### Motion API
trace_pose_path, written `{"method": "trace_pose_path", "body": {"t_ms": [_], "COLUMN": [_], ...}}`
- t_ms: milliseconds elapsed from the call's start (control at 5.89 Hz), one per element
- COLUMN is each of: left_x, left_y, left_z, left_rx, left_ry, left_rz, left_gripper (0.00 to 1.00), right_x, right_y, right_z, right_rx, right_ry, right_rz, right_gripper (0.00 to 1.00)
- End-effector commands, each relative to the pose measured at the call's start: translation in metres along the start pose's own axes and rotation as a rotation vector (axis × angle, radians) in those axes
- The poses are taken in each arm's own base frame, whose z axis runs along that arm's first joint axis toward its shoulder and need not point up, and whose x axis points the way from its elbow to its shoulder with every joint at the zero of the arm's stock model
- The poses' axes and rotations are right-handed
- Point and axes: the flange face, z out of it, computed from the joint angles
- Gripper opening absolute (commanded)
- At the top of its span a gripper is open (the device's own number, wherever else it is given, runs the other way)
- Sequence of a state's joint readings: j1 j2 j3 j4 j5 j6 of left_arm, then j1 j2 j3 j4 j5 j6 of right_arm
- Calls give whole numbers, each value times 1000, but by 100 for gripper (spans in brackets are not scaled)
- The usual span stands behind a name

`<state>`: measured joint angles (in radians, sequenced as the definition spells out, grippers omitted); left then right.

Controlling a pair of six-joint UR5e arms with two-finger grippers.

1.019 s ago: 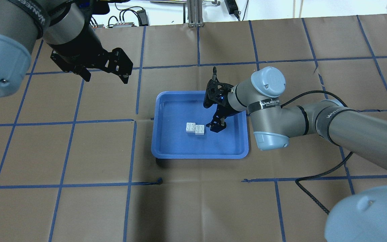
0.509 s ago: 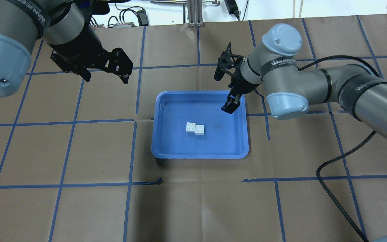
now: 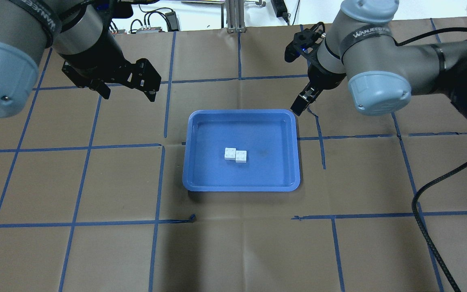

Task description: Assemble white blocks and place on blue tray

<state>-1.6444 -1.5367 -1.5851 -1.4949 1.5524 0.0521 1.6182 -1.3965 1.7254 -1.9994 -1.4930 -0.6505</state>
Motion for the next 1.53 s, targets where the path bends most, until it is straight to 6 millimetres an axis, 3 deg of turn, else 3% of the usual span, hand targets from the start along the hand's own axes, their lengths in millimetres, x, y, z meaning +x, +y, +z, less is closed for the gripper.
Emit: {"method": "trace_pose_path", "body": {"t_ms": [0, 340, 509, 849, 1358], "left_x": [0, 0, 0, 0, 0], "left_y": [0, 0, 1, 1, 0], "left_z": [0, 0, 0, 0, 0], "left_rx": [1, 1, -1, -1, 1], "left_ry": [0, 0, 0, 0, 0], "left_rz": [0, 0, 0, 0, 0], "left_gripper": [100, 100, 100, 100, 100], "right_x": [-1, -2, 1, 1, 11], "right_y": [27, 27, 23, 20, 30], "right_z": [-60, -96, -101, -131, -129], "right_rx": [-106, -201, -176, -193, -211], "right_ry": [27, -1, 11, 8, 5], "right_rz": [354, 625, 662, 662, 687], "right_gripper": [100, 100, 100, 100, 100]}}
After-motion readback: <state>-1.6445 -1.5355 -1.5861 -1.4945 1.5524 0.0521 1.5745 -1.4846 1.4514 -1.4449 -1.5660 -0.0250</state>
